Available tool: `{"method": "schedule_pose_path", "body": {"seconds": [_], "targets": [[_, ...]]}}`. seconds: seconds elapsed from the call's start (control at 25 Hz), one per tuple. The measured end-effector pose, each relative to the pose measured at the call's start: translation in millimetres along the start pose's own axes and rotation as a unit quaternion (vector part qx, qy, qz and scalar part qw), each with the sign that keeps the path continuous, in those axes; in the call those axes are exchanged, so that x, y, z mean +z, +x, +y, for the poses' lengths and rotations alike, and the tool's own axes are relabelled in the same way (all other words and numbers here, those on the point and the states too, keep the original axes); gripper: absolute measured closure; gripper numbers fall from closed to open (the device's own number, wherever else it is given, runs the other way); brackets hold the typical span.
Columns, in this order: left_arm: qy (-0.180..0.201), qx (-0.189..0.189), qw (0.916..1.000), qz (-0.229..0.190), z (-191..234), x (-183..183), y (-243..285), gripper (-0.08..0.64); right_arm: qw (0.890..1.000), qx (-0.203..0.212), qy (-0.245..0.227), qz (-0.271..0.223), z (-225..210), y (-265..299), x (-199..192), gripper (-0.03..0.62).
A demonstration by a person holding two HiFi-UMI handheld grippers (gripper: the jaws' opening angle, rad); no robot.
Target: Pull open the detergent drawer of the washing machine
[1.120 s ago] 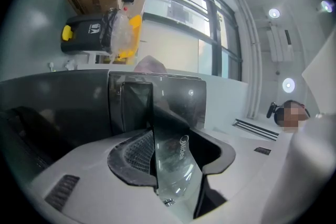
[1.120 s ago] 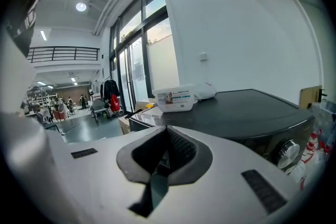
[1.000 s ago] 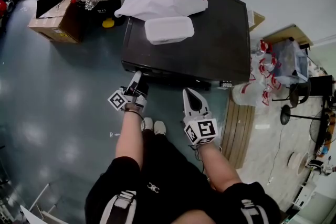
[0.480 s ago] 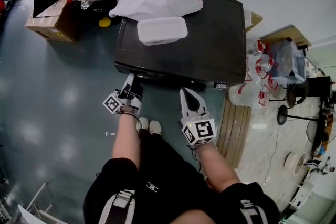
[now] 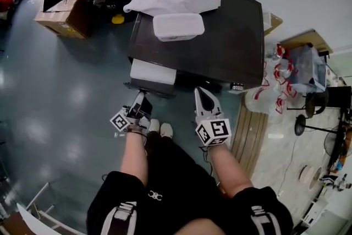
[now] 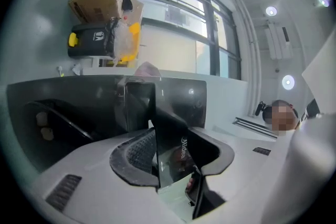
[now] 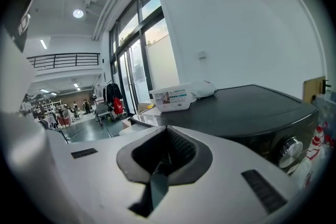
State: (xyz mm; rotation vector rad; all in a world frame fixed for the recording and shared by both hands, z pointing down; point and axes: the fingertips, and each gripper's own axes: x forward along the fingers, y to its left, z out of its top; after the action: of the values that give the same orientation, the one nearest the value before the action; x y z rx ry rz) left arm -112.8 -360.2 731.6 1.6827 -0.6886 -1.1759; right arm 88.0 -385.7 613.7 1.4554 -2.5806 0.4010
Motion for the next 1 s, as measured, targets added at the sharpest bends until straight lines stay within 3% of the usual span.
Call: {"method": "schedule_pose_path", "body": {"seconds": [0.16,0.52,1.0], "targets": [[-0.001,0.007,0.9999,0.01,-7.5,-7.2,-17.7,0.384,1.0,0.006,0.007,-0.007,11.3,-4.3,-2.0,0.591],[-0.001,0.038,0.9991,-0.018,-19.8,-15.2,-41.2,0.383,0.998,0.047,-0.022,-0.018,46.2,-26.1,4.3,0.591],[-0.004,0.048,0.9988,-0.005,-39.8,-27.0,-75.2,0.383,0.998,0.042,-0.014,-0.033,63.3,-50.3,14.0,0.591]]}}
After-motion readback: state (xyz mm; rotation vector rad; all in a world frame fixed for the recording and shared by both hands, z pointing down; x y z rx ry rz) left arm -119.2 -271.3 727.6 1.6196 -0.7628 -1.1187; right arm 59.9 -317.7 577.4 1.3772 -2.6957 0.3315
